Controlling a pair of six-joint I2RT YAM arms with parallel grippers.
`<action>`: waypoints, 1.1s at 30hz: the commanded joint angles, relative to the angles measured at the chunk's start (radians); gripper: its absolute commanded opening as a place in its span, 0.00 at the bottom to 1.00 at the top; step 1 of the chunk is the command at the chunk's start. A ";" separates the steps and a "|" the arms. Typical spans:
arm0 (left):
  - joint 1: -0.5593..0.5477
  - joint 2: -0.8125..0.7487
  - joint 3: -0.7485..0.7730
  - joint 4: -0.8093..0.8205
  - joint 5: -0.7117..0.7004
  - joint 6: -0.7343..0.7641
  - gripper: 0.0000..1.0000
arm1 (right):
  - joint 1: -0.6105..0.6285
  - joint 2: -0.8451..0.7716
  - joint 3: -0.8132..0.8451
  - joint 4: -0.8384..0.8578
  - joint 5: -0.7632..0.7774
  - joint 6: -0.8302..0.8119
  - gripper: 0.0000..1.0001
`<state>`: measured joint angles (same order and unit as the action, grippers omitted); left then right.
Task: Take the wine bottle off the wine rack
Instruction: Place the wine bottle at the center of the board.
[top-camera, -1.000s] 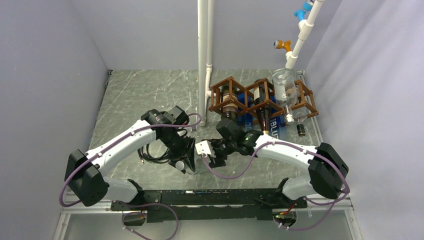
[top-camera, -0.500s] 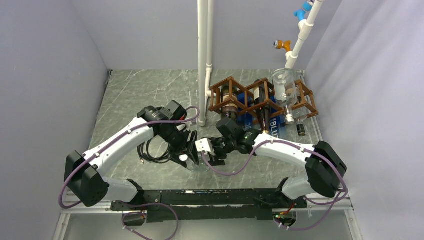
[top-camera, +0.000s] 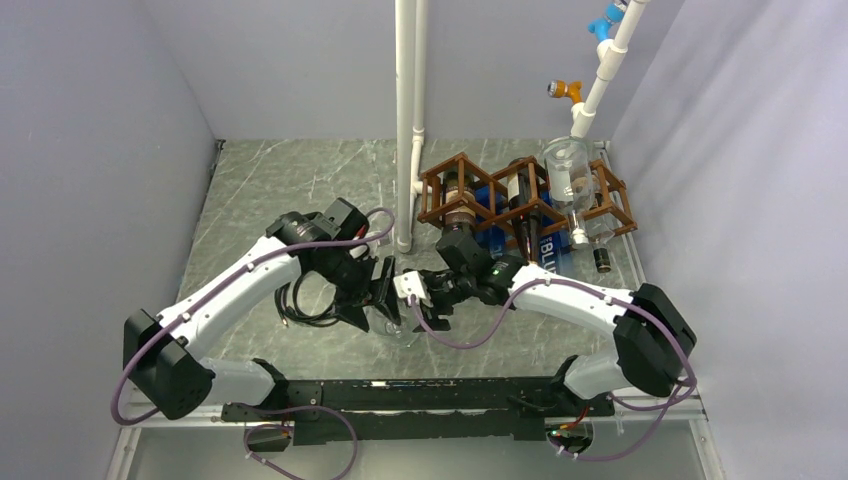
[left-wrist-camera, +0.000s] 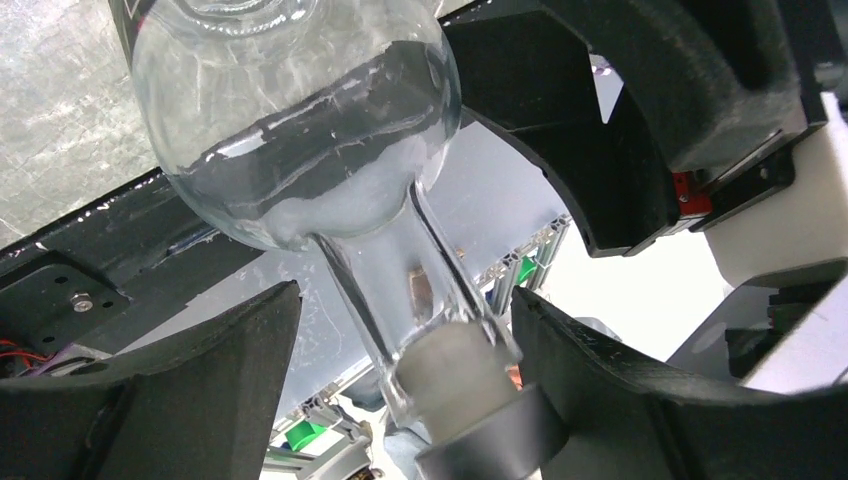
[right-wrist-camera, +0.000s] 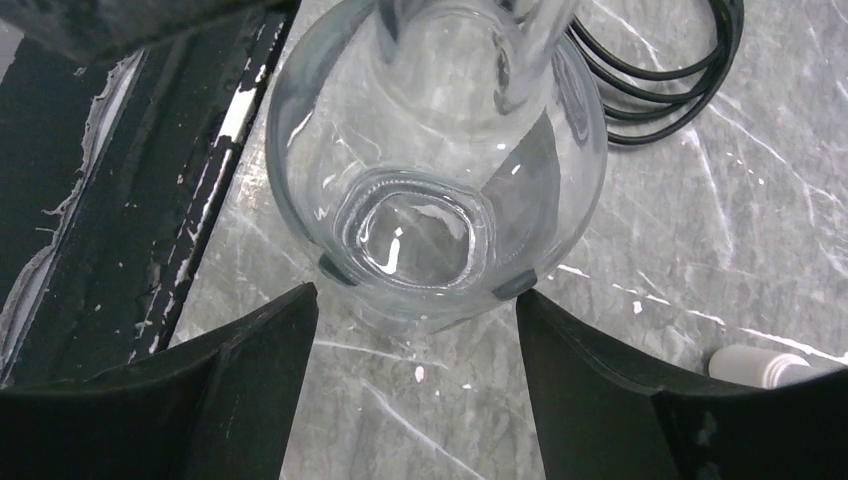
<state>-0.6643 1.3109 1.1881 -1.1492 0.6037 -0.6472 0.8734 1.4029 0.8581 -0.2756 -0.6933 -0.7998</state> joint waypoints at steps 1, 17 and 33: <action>0.000 -0.072 0.052 0.042 0.066 0.033 0.84 | -0.027 -0.020 0.024 -0.059 0.003 0.026 0.77; 0.000 -0.320 -0.102 0.435 0.058 0.009 1.00 | -0.126 -0.087 0.174 -0.354 -0.122 -0.087 0.89; -0.007 -0.757 -0.566 1.189 -0.201 0.381 0.99 | -0.362 -0.149 0.491 -0.881 -0.282 -0.299 0.92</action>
<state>-0.6674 0.6319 0.7124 -0.2726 0.4881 -0.3729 0.6498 1.3243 1.2739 -0.9966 -0.8524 -1.0187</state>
